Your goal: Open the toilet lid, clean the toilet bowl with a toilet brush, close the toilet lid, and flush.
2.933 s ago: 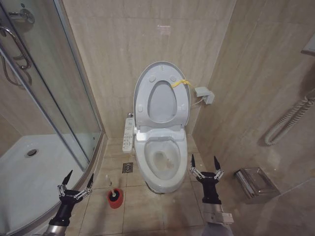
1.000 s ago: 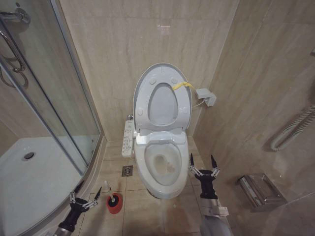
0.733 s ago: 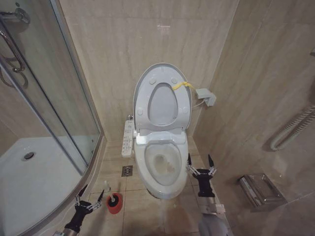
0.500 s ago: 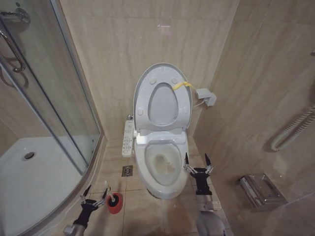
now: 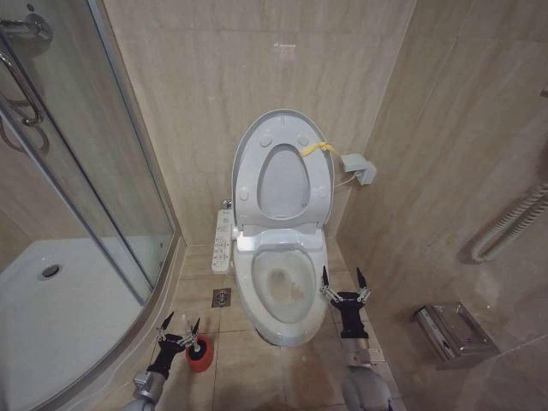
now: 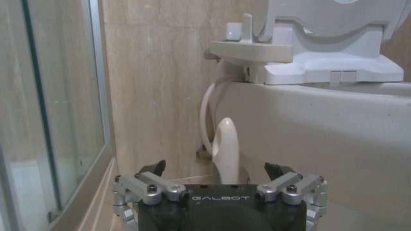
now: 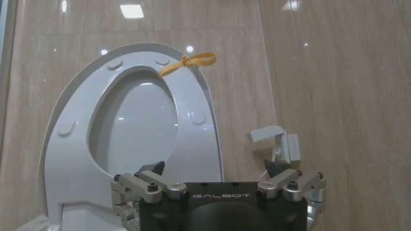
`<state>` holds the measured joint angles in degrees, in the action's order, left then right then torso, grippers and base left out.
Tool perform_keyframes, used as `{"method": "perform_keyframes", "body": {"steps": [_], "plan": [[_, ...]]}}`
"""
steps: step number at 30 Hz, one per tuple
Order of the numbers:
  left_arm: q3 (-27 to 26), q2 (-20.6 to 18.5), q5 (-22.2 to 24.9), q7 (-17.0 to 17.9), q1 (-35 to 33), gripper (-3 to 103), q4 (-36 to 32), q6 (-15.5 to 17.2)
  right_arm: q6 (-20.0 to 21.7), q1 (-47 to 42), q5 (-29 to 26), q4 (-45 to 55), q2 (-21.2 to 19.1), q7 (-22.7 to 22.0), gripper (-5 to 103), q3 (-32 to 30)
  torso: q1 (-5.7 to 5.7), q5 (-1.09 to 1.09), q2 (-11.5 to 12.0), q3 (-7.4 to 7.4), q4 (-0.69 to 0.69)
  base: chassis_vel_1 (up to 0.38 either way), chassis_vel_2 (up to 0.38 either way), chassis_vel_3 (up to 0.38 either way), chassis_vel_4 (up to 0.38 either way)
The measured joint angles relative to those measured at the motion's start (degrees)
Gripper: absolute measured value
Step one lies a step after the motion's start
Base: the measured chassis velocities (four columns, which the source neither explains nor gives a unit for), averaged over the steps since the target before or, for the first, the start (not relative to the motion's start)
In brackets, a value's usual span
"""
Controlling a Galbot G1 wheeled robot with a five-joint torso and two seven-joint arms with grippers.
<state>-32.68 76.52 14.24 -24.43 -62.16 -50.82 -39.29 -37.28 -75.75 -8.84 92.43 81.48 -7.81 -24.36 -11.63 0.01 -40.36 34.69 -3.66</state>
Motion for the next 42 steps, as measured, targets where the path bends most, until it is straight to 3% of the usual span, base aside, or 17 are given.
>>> {"method": "perform_keyframes", "body": {"steps": [8,9,15,16,23,24,31,32,35,42], "plan": [[0.1,0.5,-0.9,0.2,0.3,103,0.6,0.3,0.0,0.8,0.1,-1.0,0.0,0.0,100,-0.1,0.0,0.0,0.0,0.0,-0.01,0.0,0.0,0.0,0.0],[0.1,0.5,-1.0,0.2,0.2,80,0.6,0.4,0.0,0.9,0.1,-1.1,0.0,0.0,100,-0.1,0.0,0.0,0.0,0.0,-0.01,0.0,0.0,0.0,0.0],[-0.2,0.6,-1.0,0.0,-0.3,80,0.6,0.4,0.1,1.2,0.3,-1.5,0.1,0.0,100,-0.1,0.0,-0.01,0.0,0.0,-0.01,0.0,0.0,0.0,0.0],[-0.3,0.7,-1.0,0.0,-0.4,52,0.5,0.4,0.1,1.2,0.3,-1.5,0.2,0.0,100,0.0,0.0,-0.01,0.0,0.0,-0.01,0.0,0.0,0.0,0.0],[-0.5,0.8,-0.9,0.0,-1.1,52,-0.4,0.4,0.1,1.1,0.5,-1.5,0.2,0.0,100,0.0,0.01,-0.01,0.0,0.0,-0.01,0.0,0.0,0.0,0.0],[-0.6,0.8,-0.9,0.0,-1.5,25,-0.8,0.4,0.0,1.1,0.6,-1.5,0.2,-0.1,100,0.0,0.0,-0.01,0.0,0.0,-0.01,0.0,0.0,0.0,0.0],[-1.2,0.4,-0.5,0.7,-4.3,25,-4.3,0.7,0.0,1.0,0.7,-1.4,0.2,-0.1,100,0.1,0.01,-0.01,0.0,0.0,-0.01,0.0,0.0,0.0,0.0],[-1.4,0.3,-0.1,0.8,-5.3,20,-5.8,0.7,0.0,1.0,0.7,-1.4,0.3,-0.1,100,0.1,0.0,-0.02,0.0,0.0,-0.01,0.0,0.0,0.0,0.0],[-1.5,0.0,1.3,1.0,-7.6,20,-10.2,0.7,0.0,1.0,0.7,-1.3,0.4,-0.1,100,0.1,0.0,-0.01,0.0,0.0,-0.01,0.0,0.0,0.0,0.0],[-2.7,-1.0,4.5,3.7,-15.6,20,-28.5,0.6,0.0,0.8,0.7,-0.6,0.4,-0.1,100,0.2,0.01,0.0,0.0,-0.01,-0.02,0.0,0.0,0.0,0.0]]}}
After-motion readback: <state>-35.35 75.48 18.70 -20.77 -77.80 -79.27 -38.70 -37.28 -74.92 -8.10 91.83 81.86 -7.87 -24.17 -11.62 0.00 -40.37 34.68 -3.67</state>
